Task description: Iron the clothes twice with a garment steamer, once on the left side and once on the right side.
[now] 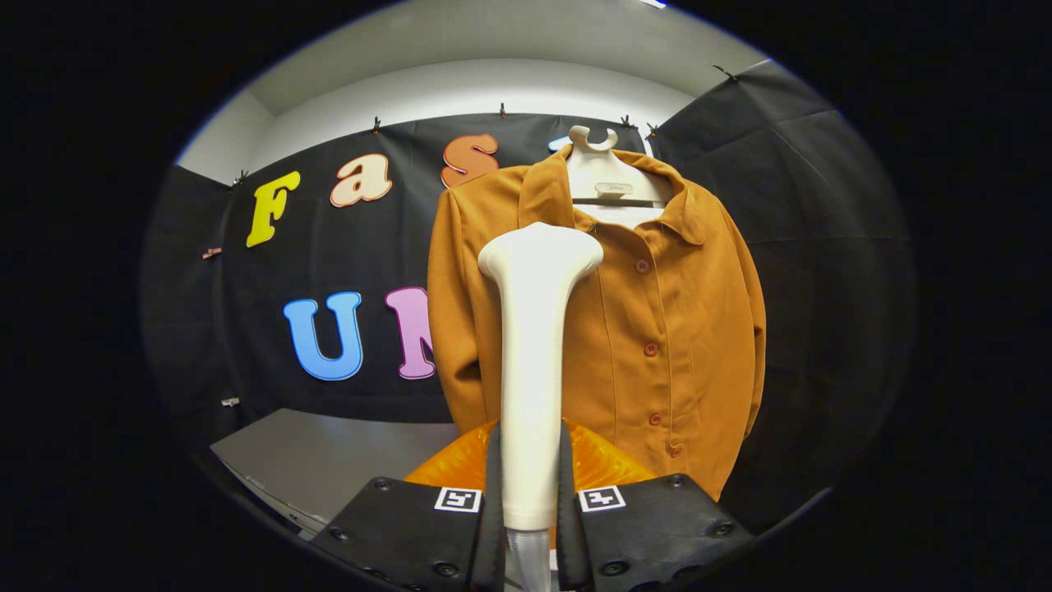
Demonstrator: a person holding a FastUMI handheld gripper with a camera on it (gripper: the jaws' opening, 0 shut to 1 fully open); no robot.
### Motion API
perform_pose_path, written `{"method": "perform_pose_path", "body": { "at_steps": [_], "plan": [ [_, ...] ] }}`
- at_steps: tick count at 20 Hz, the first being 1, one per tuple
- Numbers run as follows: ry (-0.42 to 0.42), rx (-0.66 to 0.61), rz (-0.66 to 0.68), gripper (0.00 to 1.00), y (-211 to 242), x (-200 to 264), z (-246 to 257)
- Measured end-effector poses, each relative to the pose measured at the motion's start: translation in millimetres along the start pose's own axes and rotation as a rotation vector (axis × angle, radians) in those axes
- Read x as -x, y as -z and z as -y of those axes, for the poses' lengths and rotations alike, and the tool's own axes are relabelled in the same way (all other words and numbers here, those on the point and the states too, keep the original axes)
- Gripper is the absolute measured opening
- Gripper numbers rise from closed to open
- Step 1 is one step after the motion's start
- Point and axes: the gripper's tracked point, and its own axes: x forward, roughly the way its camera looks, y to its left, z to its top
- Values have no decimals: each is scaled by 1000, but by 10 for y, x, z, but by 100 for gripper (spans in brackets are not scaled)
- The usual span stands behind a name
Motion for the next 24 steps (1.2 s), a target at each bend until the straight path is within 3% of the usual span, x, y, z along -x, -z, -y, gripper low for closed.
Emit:
{"method": "perform_pose_path", "body": {
  "at_steps": [24],
  "plan": [
    [115,-13,-434,29,2164,492,427]
  ]
}}
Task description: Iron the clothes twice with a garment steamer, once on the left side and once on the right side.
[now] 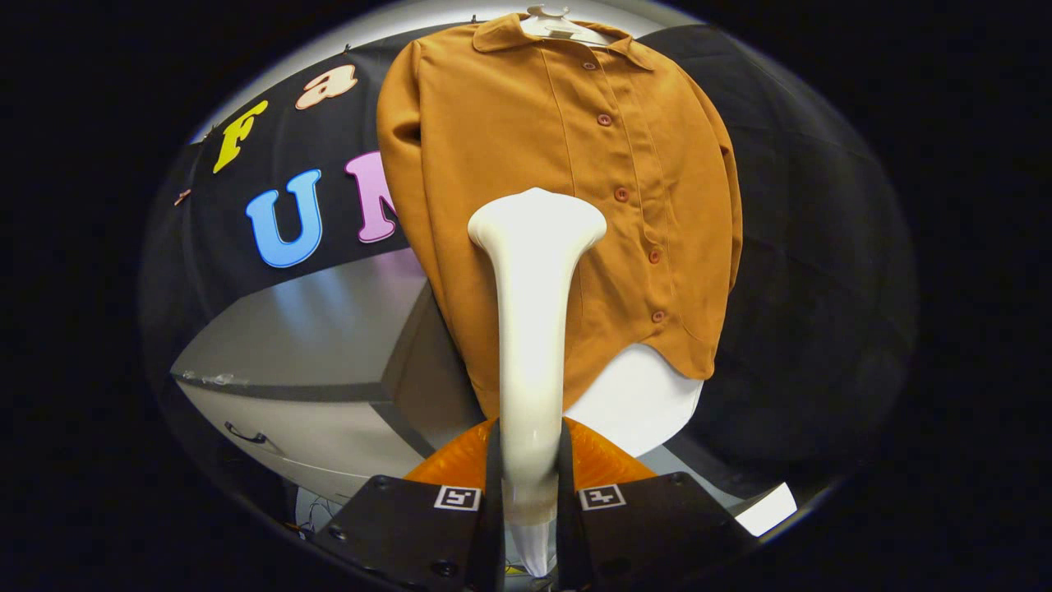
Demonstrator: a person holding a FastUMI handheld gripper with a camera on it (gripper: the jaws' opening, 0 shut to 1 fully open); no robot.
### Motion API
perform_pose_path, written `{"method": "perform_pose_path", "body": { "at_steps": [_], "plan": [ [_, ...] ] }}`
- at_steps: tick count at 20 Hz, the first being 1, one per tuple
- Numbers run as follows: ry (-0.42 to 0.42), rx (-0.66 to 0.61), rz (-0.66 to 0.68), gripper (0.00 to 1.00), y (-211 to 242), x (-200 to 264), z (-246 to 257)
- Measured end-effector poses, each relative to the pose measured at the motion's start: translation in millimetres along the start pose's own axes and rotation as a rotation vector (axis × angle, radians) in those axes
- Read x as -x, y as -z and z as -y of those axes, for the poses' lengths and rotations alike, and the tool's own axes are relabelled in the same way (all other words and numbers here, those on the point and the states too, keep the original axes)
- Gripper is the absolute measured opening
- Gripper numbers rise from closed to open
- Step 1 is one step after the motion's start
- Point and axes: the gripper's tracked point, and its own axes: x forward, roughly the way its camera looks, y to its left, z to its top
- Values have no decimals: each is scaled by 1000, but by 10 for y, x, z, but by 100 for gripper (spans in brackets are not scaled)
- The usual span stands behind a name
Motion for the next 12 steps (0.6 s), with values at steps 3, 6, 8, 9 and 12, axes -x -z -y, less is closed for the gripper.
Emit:
{"method": "perform_pose_path", "body": {
  "at_steps": [3,6,8,9,12],
  "plan": [
    [10,-10,-62,29,312,22,84],
    [16,-19,-108,29,550,60,139],
    [16,-21,-126,29,648,124,178],
    [15,-17,-130,29,686,176,199],
    [17,-5,-126,29,697,318,254]
  ]
}}
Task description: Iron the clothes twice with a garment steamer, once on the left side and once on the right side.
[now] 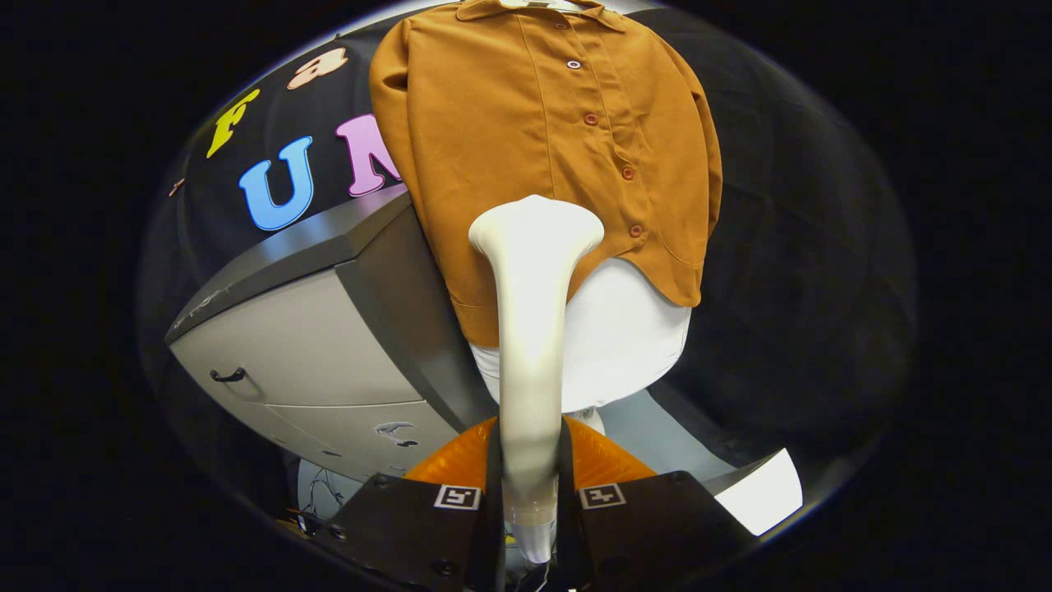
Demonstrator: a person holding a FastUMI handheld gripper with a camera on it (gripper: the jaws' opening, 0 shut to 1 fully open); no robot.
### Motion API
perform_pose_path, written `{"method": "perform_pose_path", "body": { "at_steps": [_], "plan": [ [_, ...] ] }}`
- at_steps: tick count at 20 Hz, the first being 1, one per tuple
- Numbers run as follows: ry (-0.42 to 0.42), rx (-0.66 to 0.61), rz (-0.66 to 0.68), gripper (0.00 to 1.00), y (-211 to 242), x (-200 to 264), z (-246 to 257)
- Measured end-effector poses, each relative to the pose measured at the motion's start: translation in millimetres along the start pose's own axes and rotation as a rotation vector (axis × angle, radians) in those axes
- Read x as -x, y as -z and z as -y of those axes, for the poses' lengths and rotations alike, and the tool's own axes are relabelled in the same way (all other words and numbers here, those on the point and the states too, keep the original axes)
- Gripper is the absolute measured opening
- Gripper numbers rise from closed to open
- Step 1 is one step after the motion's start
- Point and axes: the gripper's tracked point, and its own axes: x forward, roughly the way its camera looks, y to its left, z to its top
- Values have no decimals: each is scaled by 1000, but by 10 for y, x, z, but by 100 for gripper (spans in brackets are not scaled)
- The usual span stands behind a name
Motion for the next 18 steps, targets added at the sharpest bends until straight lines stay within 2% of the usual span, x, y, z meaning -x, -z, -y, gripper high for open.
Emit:
{"method": "perform_pose_path", "body": {
  "at_steps": [3,6,18],
  "plan": [
    [-2,-10,30,29,-133,163,43],
    [3,-26,98,28,-484,355,77],
    [-35,3,521,28,-2418,1472,-114]
  ]
}}
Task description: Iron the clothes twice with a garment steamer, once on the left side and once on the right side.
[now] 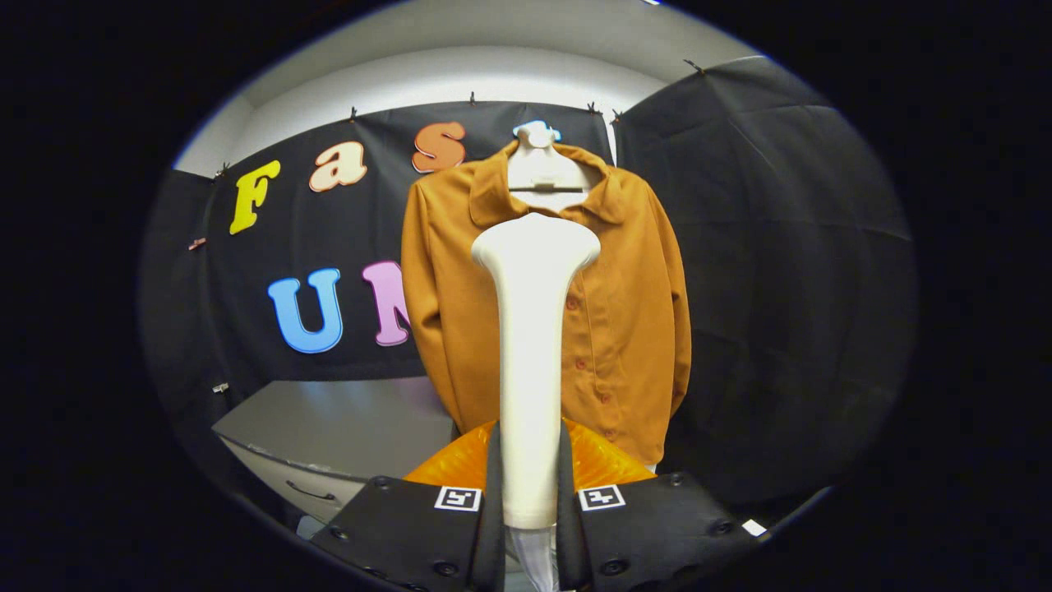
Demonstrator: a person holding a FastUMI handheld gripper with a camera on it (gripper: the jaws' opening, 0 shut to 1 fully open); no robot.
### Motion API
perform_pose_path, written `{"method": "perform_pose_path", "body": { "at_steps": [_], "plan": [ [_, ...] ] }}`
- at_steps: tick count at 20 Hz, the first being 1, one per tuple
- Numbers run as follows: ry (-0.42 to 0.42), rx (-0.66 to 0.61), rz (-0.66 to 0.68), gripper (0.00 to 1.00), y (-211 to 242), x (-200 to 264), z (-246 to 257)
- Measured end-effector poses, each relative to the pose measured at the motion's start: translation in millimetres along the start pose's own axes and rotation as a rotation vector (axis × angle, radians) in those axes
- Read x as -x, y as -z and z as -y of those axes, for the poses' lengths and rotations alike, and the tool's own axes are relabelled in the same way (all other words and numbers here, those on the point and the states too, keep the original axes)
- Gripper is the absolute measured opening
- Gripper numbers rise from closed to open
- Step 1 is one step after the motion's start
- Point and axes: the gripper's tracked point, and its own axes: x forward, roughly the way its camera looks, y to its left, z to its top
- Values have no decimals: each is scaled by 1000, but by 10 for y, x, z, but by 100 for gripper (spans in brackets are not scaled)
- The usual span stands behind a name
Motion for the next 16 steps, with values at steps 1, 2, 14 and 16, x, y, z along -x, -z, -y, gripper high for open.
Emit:
{"method": "perform_pose_path", "body": {
  "at_steps": [1,2,14,16],
  "plan": [
    [-6,2,31,28,-177,6,-37],
    [-11,1,60,28,-335,19,-57],
    [40,19,278,28,-1333,-71,435],
    [71,12,263,28,-1247,-215,638]
  ]
}}
